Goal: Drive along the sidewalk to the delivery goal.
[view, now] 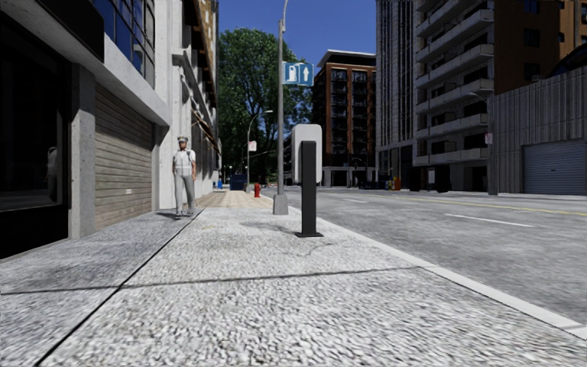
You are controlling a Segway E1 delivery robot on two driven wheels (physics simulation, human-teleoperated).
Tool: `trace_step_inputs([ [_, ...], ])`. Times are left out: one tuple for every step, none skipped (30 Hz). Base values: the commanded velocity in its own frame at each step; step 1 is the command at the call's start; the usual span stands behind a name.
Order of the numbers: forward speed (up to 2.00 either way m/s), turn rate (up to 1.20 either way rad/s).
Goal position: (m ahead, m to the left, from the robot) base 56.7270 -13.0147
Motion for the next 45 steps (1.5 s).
trace_step_inputs([
  [2.0,0.33],
  [2.0,0.34],
  [2.0,0.34],
  [2.0,0.36],
  [2.0,0.38],
  [2.0,0.43],
  [2.0,0.43],
  [2.0,0.47],
  [2.0,0.48],
  [2.0,0.48],
  [2.0,0.48],
  [2.0,0.48],
  [2.0,0.48],
  [2.0,0.48],
  [2.0,0.48],
  [2.0,0.48],
  [2.0,0.48],
  [2.0,0.48],
  [2.0,0.48],
  [2.0,0.48],
  [2.0,0.47],
  [2.0,0.33],
  [2.0,0.0],
  [2.0,0.0],
  [2.0,0.0],
  [2.0,0.0],
  [2.0,0.0],
  [2.0,0.0],
  [2.0,0.0],
  [2.0,0.0],
  [2.0,0.0],
  [2.0,-0.06],
  [2.0,-0.06],
  [2.0,-0.23],
  [2.0,-0.28],
  [2.0,-0.29],
  [2.0,-0.29],
  [2.0,-0.29],
  [2.0,-0.2],
  [2.0,0.0],
  [2.0,0.0],
  [2.0,0.0],
  [2.0,0.0],
  [2.0,0.0],
  [2.0,0.0],
])
